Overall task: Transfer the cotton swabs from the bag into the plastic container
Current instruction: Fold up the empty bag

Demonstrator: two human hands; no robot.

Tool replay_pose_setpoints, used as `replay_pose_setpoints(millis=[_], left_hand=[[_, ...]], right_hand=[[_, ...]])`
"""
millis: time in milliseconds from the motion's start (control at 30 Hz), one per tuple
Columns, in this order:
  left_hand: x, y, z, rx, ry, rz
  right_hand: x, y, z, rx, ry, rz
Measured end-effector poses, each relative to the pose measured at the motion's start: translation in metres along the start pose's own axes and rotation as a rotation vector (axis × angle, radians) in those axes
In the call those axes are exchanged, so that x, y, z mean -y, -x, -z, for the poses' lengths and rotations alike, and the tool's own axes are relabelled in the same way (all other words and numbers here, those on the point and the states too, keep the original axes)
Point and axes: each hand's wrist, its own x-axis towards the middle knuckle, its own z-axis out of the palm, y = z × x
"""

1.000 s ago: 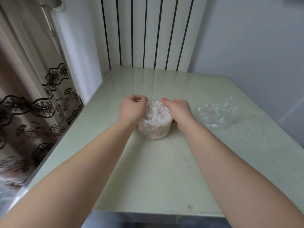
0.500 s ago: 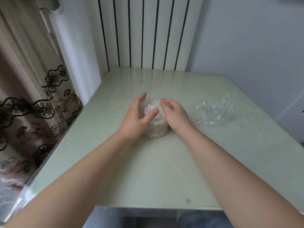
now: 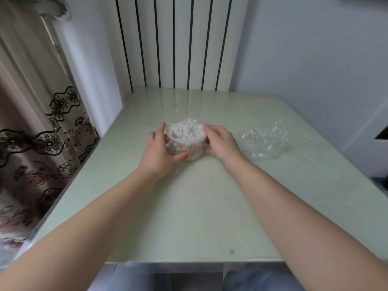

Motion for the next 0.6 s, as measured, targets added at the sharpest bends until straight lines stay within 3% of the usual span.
replay_pose_setpoints(millis=[167, 267, 367, 433, 600], left_hand=[[0.0, 0.003, -0.004, -0.035, -0.02, 0.023], [-0.004, 0.018, -0.003, -0.059, -0.033, 0.027], [-0.009, 0.031, -0.001, -0.123, -0.046, 0.013], [-0.014, 0.04, -0.002, -0.141, -0.048, -0.009], [-0.027, 0.064, -0.009, -0.045, -0.081, -0.11]], right_hand=[[0.004, 0.02, 0.012, -0.036, 0.195, 0.081], [-0.008, 0.033, 0.032, -0.163, 0.679, 0.261], [-0.019, 0.042, 0.051, -0.123, 1.056, 0.12], [-0.025, 0.05, 0.061, -0.073, 1.097, 0.067], [-0.034, 0.072, 0.078, 0.021, 1.046, 0.319]])
